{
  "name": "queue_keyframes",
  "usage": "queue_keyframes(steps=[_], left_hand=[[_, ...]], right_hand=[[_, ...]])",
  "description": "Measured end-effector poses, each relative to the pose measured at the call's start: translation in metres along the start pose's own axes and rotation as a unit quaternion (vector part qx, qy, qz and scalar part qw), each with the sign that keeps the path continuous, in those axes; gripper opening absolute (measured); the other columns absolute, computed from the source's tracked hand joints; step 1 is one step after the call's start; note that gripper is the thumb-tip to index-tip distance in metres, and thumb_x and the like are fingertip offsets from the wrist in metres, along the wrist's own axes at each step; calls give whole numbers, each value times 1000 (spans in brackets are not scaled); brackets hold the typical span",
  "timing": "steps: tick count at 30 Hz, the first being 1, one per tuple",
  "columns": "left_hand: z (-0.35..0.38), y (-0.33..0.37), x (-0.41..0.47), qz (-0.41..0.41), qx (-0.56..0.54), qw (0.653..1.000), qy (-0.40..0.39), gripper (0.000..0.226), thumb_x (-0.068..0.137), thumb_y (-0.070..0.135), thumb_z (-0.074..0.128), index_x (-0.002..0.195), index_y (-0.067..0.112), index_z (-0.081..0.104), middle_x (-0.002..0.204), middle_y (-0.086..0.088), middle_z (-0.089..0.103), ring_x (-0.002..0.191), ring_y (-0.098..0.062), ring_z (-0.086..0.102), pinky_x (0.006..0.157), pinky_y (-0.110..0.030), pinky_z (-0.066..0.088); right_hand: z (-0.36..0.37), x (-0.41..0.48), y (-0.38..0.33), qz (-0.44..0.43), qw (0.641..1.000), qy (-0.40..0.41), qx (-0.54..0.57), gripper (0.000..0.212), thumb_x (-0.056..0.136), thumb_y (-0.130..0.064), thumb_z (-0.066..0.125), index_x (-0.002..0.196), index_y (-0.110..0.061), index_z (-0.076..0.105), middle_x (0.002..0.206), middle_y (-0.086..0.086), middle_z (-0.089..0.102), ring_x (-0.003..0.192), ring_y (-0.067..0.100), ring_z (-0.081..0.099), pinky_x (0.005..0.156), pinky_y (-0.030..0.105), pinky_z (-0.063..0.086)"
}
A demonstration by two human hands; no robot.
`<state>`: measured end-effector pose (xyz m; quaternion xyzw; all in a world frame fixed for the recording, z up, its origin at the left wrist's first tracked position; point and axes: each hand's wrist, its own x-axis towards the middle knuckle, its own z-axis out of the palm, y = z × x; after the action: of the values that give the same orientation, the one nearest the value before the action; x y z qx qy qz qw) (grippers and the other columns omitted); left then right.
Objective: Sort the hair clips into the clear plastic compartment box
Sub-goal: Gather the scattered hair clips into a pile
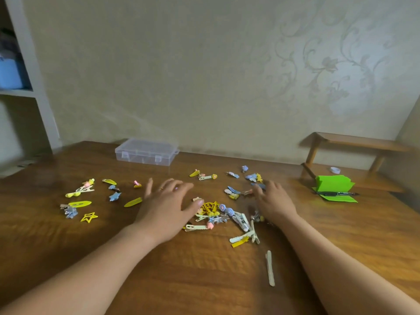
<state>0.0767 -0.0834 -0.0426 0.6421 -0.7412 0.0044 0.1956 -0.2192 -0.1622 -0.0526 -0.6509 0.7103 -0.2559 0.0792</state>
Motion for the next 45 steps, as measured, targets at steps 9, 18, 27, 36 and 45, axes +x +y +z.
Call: queue_keyframes(steps=[9, 18, 27, 36, 45], left_hand=[[6, -15, 12, -25, -67, 997, -32, 64, 103, 74, 26, 155, 41, 45, 163, 18, 42, 152, -11, 38, 131, -48, 16], [11, -17, 12, -22, -53, 998, -36, 64, 105, 71, 27, 159, 40, 45, 166, 19, 39, 156, -7, 30, 131, -44, 17], [-7, -11, 4, -30, -125, 992, 18, 52, 109, 60, 37, 150, 36, 56, 156, 15, 54, 146, -12, 45, 127, -44, 24], [-75, -148, -18, -225, -54, 968, 100, 73, 94, 82, 26, 140, 38, 62, 147, -2, 61, 132, -33, 60, 112, -50, 42], [-45, -116, -28, -197, -74, 977, -34, 74, 102, 76, 31, 158, 31, 51, 166, -4, 45, 154, -29, 39, 121, -46, 35]], right_hand=[[19, 59, -18, -21, 992, 54, 108, 51, 104, -46, 42, 135, -11, 64, 135, 12, 64, 124, 27, 56, 102, 41, 47], [31, 101, -51, -67, 984, -165, 21, 65, 109, -64, 30, 159, -27, 45, 162, 4, 49, 147, 30, 46, 117, 42, 38], [-2, 40, -51, -119, 967, -191, 117, 71, 106, -67, 35, 158, -22, 50, 160, 3, 52, 145, 24, 49, 121, 41, 38], [-40, -68, 17, -49, 994, -69, 68, 95, 89, -79, 30, 162, -19, 40, 164, 6, 45, 151, 25, 41, 121, 41, 33], [13, -73, -51, -32, 996, -46, -62, 78, 95, -78, 25, 137, -22, 59, 145, 10, 61, 137, 32, 51, 112, 49, 39]])
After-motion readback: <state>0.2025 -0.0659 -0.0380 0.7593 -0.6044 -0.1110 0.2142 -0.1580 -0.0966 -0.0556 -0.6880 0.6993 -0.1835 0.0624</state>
